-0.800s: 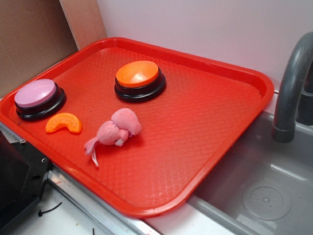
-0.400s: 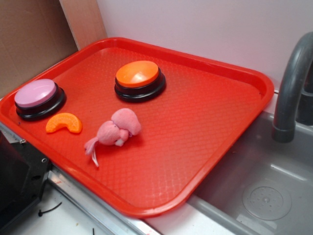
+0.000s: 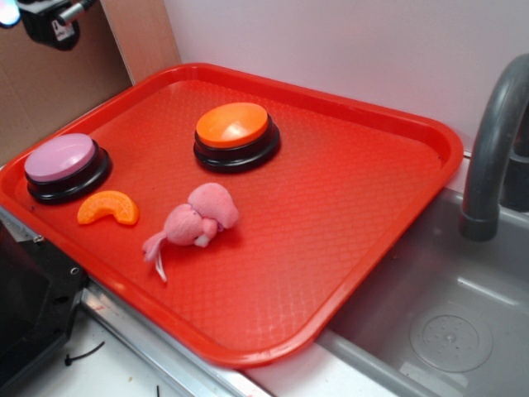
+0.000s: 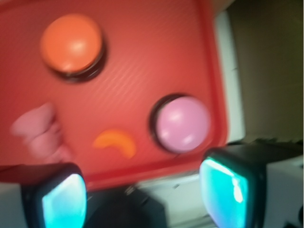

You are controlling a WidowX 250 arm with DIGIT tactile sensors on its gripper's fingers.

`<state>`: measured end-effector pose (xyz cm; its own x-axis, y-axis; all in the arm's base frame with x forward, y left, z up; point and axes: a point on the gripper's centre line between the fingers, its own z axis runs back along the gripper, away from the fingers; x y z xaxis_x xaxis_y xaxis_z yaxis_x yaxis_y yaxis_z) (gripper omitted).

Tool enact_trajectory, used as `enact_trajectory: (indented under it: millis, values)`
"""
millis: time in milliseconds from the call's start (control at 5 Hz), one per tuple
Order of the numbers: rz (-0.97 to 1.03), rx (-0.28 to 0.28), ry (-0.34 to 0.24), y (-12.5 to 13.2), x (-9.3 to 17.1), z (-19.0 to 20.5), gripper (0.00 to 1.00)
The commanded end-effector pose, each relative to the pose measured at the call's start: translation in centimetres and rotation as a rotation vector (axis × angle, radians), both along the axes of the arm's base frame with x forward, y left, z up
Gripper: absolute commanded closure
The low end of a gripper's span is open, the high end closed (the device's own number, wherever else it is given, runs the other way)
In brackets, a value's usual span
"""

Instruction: Push the pink button.

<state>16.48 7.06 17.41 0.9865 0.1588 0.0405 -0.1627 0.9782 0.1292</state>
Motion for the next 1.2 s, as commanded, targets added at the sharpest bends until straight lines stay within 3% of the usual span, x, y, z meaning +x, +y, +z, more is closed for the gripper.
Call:
enact_trajectory:
  millis: [0,200,400,600,800,1000]
  values:
    - [0.032,0.018,-0.120,4.4,1.9,-5.5,0.00]
    - [-0.008,0.061,-0.201,4.7,1.9,-8.5,0.00]
    - [0.073,0.017,-0.145,4.8,1.1,-10.2,0.00]
    - [0.122,0.046,-0.111,5.3,0.5,-10.9,0.00]
    - [0.141,0.039,-0.071,5.7,0.4,-11.7,0.00]
    - [0.149,0.058,0.000,5.7,0.5,-12.8,0.00]
